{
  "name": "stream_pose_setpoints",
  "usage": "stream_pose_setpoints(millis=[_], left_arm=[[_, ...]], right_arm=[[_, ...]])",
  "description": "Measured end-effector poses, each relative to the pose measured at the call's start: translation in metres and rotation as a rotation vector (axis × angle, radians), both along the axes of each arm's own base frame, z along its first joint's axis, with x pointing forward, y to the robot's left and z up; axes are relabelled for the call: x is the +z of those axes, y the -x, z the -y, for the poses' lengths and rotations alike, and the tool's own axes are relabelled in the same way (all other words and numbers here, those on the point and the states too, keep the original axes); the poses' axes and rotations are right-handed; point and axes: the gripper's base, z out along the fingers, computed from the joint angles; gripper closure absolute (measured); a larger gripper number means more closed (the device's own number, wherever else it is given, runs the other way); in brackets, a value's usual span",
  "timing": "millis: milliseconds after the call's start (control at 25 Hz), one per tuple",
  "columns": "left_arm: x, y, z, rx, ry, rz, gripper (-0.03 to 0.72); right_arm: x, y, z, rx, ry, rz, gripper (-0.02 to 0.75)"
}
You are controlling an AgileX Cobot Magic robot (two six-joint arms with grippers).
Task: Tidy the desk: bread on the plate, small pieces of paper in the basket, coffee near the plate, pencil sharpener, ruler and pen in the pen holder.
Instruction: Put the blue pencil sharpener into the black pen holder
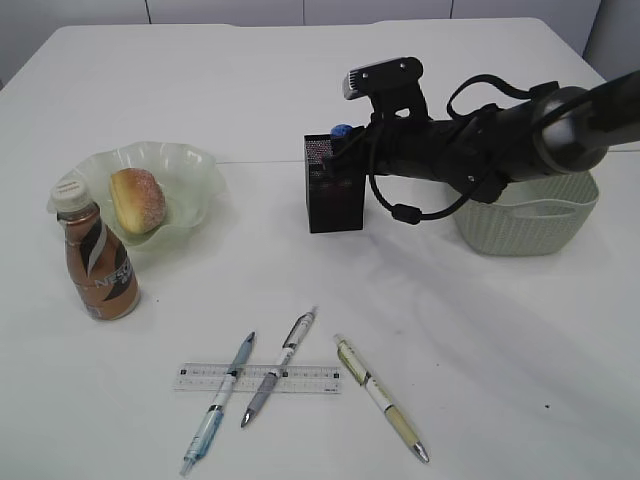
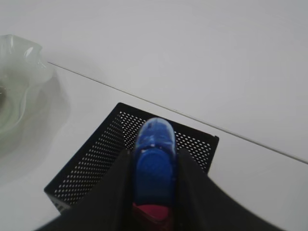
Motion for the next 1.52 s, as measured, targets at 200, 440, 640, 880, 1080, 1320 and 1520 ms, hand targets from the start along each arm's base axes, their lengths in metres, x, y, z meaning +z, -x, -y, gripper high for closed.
stream_pose_setpoints(millis=[200,440,640,880,1080,1320,1520], left_arm=[[0.0,0.001,0.0,-0.001,-0.003,-0.011,0.381],[0.0,0.001,0.0,-0.001,-0.006,-0.013,0.381],[-0.001,0.001,-0.002,-0.003,-0.029,-0.013,0.381],[-0.001,0.001,-0.004,-0.004,-0.048,-0.008,0.381],[-0.001,0.001,-0.004,-0.004,-0.048,-0.008,0.381],[-0.001,0.001,-0.004,-0.004,-0.048,-0.008,0.381],[-0.001,0.001,-0.004,-0.004,-0.049,-0.008,0.381]], right_arm=[[0.0,0.0,0.0,-0.001,0.001,-0.002,0.533],[0.0,0.0,0.0,-0.003,-0.002,-0.003,0.526],[0.0,0.0,0.0,-0.005,-0.006,-0.006,0.51],[0.0,0.0,0.0,-0.018,-0.034,-0.019,0.475],[0.001,0.0,-0.001,-0.013,-0.044,-0.008,0.467],[0.001,0.0,0.0,-0.026,-0.06,-0.023,0.467],[0.027,0.004,0.005,-0.059,-0.036,-0.028,0.467]])
